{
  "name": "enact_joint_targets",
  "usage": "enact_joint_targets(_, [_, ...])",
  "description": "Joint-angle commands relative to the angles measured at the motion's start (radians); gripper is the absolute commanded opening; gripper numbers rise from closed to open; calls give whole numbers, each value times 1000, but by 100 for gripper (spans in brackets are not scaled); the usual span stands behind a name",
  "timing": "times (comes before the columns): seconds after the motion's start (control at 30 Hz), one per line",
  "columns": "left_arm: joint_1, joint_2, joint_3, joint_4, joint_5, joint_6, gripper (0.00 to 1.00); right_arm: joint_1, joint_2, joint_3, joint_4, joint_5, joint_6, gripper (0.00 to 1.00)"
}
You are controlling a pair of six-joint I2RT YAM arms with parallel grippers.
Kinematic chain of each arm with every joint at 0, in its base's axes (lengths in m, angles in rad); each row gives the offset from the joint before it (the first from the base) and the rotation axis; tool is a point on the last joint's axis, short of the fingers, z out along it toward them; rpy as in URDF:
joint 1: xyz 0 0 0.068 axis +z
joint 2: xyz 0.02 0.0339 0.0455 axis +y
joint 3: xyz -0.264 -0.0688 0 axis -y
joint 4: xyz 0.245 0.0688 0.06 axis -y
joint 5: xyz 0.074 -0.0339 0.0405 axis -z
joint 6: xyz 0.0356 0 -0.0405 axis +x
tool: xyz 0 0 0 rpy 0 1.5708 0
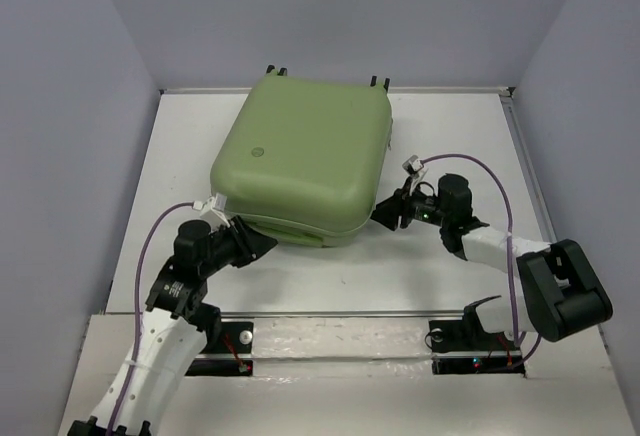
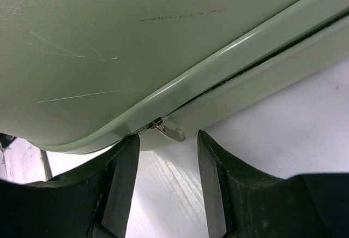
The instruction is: Pack the luggage
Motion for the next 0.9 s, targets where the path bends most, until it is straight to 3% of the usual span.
enact_joint_targets(0.0, [-12, 40, 4, 142, 85, -36, 44, 1, 66, 15, 207, -106, -9, 52])
enact_joint_targets(0.1, [-106, 128, 5, 216, -6, -62, 47, 1, 95, 20, 242, -128, -10, 49])
enact_joint_targets(0.27, [-377, 287, 21, 388, -178, -131, 55, 1, 126, 24, 296, -143, 14, 35])
enact_joint_targets(0.37, [-461, 370, 51, 439, -240, -147, 55, 1, 145, 26, 345, -155, 40, 30])
enact_joint_targets(0.47, [-496, 411, 93, 446, -277, -141, 56, 1, 162, 18, 401, -163, 58, 23])
enact_joint_targets(0.57, [-519, 462, 125, 497, -303, -127, 56, 1, 178, 0, 454, -151, 97, 7])
enact_joint_targets(0.67, [-517, 497, 136, 540, -323, -113, 57, 1, 173, -20, 466, -128, 132, 7])
enact_joint_targets(0.8, [-519, 560, 162, 629, -370, -88, 57, 89, 60, -54, 258, 48, 91, 7])
enact_joint_targets(0.87, [-517, 607, 186, 646, -395, -70, 58, 143, -38, -52, 51, 203, 46, 7])
